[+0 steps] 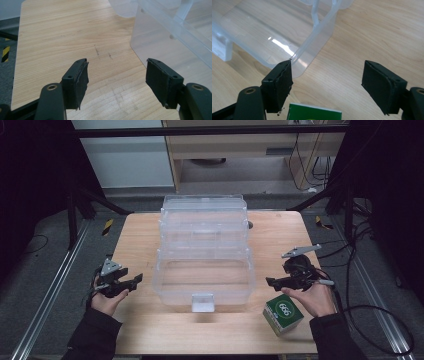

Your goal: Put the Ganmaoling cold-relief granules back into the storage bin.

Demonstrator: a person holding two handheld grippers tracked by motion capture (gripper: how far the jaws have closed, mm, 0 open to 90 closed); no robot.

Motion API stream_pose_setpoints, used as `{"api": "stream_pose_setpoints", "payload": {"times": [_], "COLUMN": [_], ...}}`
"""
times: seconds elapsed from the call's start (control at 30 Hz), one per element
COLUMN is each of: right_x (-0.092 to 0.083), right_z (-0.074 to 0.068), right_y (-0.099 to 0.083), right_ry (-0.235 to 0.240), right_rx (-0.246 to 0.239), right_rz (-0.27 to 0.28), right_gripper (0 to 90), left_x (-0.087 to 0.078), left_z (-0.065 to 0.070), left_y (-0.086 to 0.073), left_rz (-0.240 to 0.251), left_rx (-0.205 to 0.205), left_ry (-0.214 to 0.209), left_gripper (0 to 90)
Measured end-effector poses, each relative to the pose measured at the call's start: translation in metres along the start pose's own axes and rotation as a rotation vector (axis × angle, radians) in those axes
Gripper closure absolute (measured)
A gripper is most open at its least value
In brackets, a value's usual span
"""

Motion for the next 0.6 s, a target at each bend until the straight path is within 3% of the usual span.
{"api": "stream_pose_setpoints", "payload": {"times": [0.2, 0.6], "right_x": [-0.004, -0.010], "right_z": [0.000, -0.006], "right_y": [-0.008, -0.019], "right_ry": [-0.014, -0.022], "right_rx": [-0.005, -0.003], "right_rz": [-0.065, -0.134], "right_gripper": [20.6, 12.4], "left_x": [0.002, -0.003], "left_z": [0.001, -0.002], "left_y": [-0.004, -0.012], "left_rz": [-0.014, -0.010], "left_rx": [0.004, -0.015], "left_ry": [0.012, 0.024], "left_gripper": [31.4, 29.1]}}
Point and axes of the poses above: each handheld gripper's, and its own axes: x roughly forward along the jaws, y roughly out of its top, z roughly to its right, the point moved 6 cm from there along x, roughly forward along the jaws, and after that the axes turned 3 degrees about z, right-handed, at the moved point
